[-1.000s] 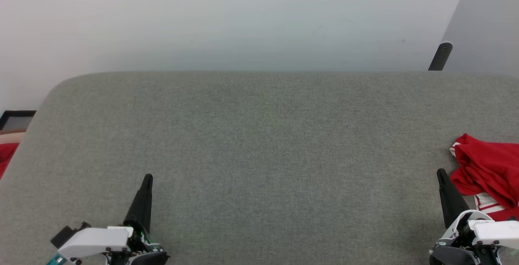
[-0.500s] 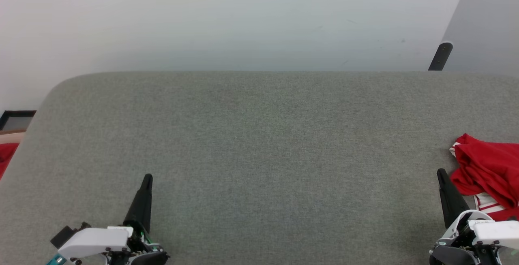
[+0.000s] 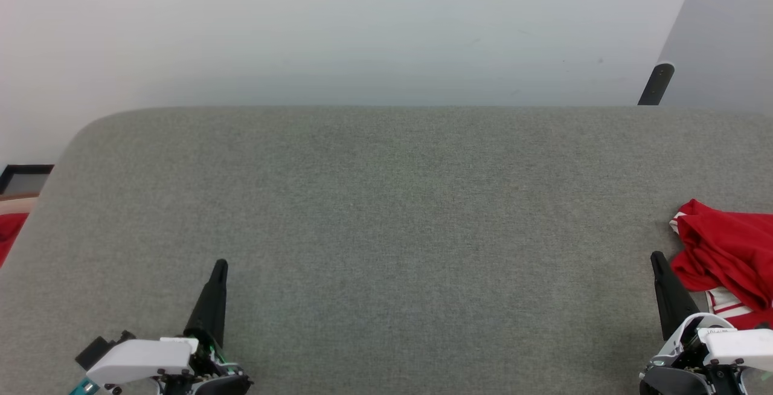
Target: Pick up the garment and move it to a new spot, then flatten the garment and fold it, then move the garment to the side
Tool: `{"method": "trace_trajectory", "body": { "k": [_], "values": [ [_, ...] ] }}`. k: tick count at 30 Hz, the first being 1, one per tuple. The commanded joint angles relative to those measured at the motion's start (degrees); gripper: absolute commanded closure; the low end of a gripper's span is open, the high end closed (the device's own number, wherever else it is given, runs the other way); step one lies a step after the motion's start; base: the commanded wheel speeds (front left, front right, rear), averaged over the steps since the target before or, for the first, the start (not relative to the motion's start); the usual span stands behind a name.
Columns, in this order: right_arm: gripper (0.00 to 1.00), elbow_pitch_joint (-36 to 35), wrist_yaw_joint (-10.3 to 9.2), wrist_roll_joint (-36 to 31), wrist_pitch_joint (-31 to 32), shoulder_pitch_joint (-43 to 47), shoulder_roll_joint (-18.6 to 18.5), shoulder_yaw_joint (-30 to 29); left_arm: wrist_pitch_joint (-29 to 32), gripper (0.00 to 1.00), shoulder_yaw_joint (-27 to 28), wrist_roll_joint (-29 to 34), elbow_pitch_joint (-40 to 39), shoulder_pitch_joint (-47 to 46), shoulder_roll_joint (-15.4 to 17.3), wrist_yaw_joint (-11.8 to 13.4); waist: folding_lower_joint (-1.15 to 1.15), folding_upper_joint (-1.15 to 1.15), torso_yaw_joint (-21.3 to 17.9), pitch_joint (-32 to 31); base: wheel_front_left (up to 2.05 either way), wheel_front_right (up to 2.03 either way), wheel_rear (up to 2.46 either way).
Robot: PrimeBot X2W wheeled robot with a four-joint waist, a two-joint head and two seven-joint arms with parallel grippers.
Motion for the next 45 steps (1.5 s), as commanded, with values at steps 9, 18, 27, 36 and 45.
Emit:
{"method": "trace_trajectory", "body": {
  "k": [9, 18, 27, 36, 45],
  "values": [
    [1.00, 0.0, 0.04, 0.1, 0.1, -0.1, 0.2, -0.1, 0.2, 1.00, 0.2, 0.2, 0.1, -0.6, -0.1, 0.1, 0.00, 0.00, 0.0, 0.0, 0.00, 0.00, 0.00],
    [1.00, 0.0, 0.04, 0.1, 0.1, -0.1, 0.2, -0.1, 0.2, 1.00, 0.3, 0.2, 0.1, -0.6, -0.2, 0.1, 0.00, 0.00, 0.0, 0.0, 0.00, 0.00, 0.00],
    [1.00, 0.0, 0.04, 0.1, 0.1, -0.1, 0.2, -0.1, 0.2, 1.00, 0.3, 0.3, 0.1, -0.6, -0.2, 0.1, 0.00, 0.00, 0.0, 0.0, 0.00, 0.00, 0.00],
    [1.00, 0.0, 0.04, 0.1, 0.1, -0.1, 0.2, -0.1, 0.3, 1.00, 0.3, 0.3, 0.1, -0.6, -0.2, 0.1, 0.00, 0.00, 0.0, 0.0, 0.00, 0.00, 0.00],
    [1.00, 0.0, 0.04, 0.0, 0.1, -0.1, 0.2, -0.1, 0.2, 1.00, 0.4, 0.4, 0.1, -0.7, -0.2, 0.1, 0.00, 0.00, 0.0, 0.0, 0.00, 0.00, 0.00]
  ]
}}
